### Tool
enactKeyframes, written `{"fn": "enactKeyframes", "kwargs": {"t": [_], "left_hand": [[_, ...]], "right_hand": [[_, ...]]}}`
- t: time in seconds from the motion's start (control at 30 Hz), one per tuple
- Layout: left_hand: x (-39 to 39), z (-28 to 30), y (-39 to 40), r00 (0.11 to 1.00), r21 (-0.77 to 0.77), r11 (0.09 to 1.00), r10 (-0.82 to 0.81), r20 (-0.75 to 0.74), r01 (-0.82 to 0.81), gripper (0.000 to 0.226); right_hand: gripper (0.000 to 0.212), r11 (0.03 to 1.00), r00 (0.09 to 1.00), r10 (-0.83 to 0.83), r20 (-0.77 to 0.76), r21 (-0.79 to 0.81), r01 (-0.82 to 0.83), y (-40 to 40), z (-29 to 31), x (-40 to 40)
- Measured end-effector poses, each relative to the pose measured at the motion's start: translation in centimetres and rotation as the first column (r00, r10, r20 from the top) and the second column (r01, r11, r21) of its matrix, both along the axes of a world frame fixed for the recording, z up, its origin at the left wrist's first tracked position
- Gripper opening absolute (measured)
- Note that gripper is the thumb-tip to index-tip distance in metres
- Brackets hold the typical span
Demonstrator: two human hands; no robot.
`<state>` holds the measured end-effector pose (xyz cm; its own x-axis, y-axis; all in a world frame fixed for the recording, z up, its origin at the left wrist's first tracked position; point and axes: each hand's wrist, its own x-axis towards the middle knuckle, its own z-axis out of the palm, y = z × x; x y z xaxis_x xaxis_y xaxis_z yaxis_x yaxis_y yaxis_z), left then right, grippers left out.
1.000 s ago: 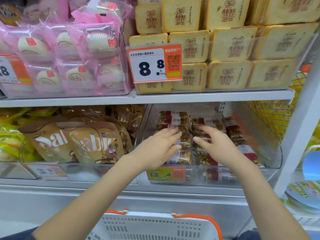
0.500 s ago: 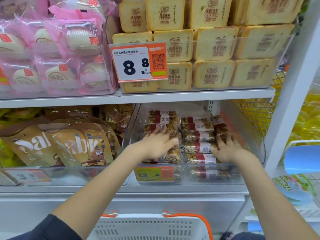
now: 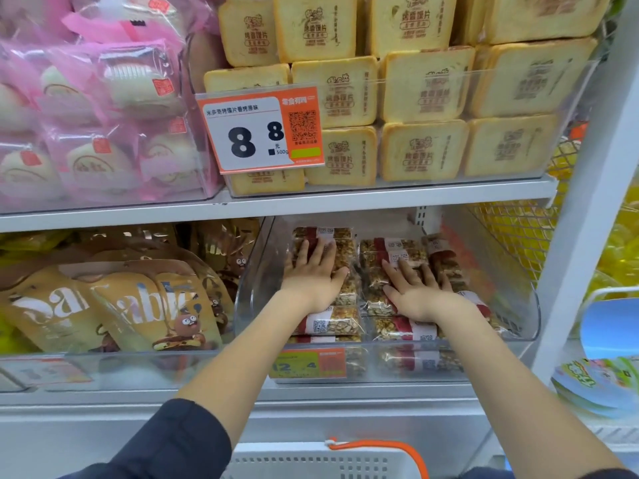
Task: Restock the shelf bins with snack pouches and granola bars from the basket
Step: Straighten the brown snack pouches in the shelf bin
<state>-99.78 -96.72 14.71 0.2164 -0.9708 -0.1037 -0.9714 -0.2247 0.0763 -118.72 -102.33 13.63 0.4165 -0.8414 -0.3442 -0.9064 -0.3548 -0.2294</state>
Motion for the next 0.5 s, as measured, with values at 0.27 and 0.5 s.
{"fn": "enactKeyframes", "kwargs": {"t": [0.27, 0.5], "left_hand": [[-0.7, 4.1, 5.1, 0.982, -0.180, 0.969, -0.155, 0.107, 0.172, 0.057], [6.7, 3.9, 22.0, 0.952, -0.636, 0.724, -0.301, 0.055, 0.266, 0.044]], "right_hand": [[0.032, 0.937, 0.956, -0.002, 0.293, -0.334, 0.104, 3.7, 2.9, -1.3], [0.022, 0.868, 0.636, 0.329, 0.698, -0.489, 0.088, 15.1, 7.6, 5.8]]}}
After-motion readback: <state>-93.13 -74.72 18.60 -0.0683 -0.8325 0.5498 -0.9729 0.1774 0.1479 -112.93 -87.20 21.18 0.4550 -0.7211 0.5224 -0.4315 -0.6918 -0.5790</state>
